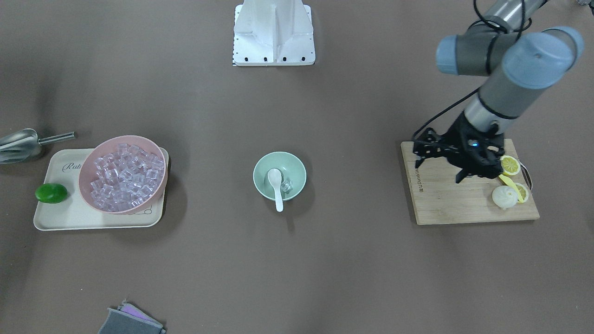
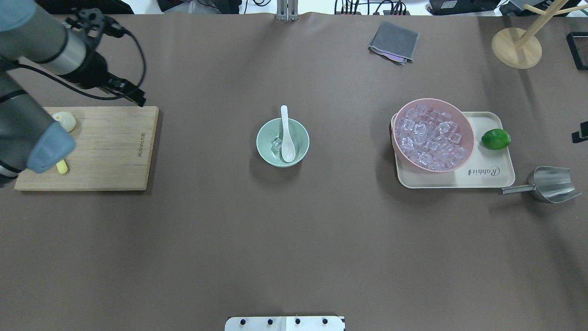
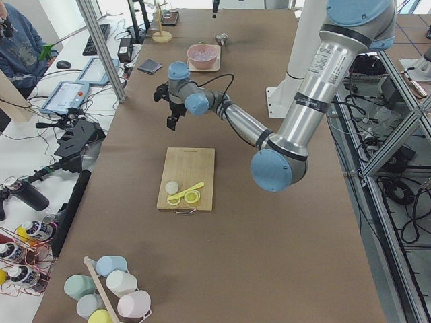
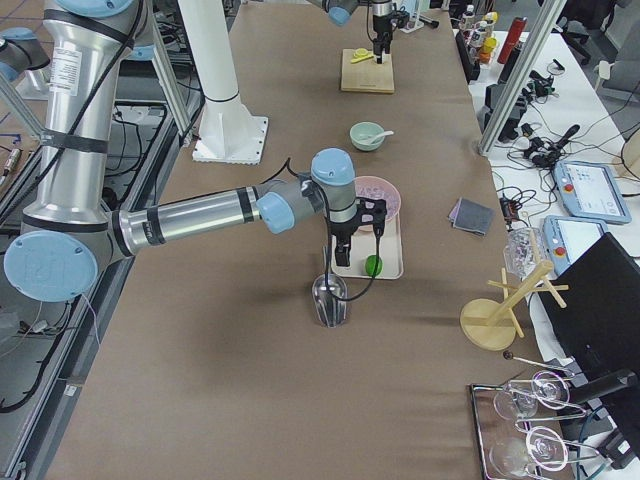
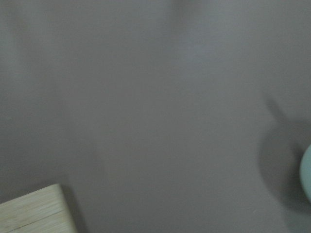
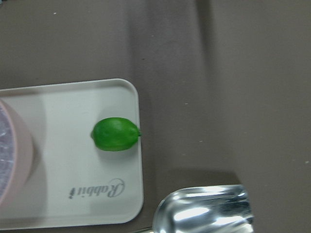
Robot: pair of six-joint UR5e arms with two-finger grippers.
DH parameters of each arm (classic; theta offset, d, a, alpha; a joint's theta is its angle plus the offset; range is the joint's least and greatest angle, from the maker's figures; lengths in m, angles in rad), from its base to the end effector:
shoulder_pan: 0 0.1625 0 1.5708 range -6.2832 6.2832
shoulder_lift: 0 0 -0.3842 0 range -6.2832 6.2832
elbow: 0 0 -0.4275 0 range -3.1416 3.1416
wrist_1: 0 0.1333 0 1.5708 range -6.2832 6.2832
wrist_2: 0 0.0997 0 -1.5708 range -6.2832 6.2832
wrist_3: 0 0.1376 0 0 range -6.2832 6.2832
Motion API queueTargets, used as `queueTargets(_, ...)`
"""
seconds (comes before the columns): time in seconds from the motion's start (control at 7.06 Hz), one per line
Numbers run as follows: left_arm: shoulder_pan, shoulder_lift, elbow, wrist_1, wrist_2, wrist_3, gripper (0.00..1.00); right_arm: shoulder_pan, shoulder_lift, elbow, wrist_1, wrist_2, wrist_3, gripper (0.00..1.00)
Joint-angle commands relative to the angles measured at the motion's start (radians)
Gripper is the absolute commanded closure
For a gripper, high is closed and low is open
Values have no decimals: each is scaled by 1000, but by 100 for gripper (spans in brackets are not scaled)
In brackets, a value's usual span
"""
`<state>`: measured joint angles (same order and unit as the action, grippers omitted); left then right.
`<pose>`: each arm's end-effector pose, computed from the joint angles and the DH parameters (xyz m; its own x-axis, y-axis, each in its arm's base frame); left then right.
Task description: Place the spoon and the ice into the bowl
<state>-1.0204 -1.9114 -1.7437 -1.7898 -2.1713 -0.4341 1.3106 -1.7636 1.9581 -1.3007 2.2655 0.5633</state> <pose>0.2930 -0.5837 0.3324 0.6222 0.4172 -0.6624 -0.1402 0.8919 0.4300 -0.0804 -0.4777 0.5068 0.6881 0.0598 0.7231 -0.1625 0.9840 0.0732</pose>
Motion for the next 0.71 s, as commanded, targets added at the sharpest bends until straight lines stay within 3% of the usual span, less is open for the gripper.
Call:
queueTargets(0.0,-140,238,-87,-11,-28,241,2,148,-25,-98,0,41,-272,0)
queueTargets(0.28,-287,455,-108,-14,-44,463,2,290,-30,-207,-2,45,-527,0)
queueTargets(0.57,-392,496,-44,-13,-166,475,2,360,-28,-267,-2,55,-643,0)
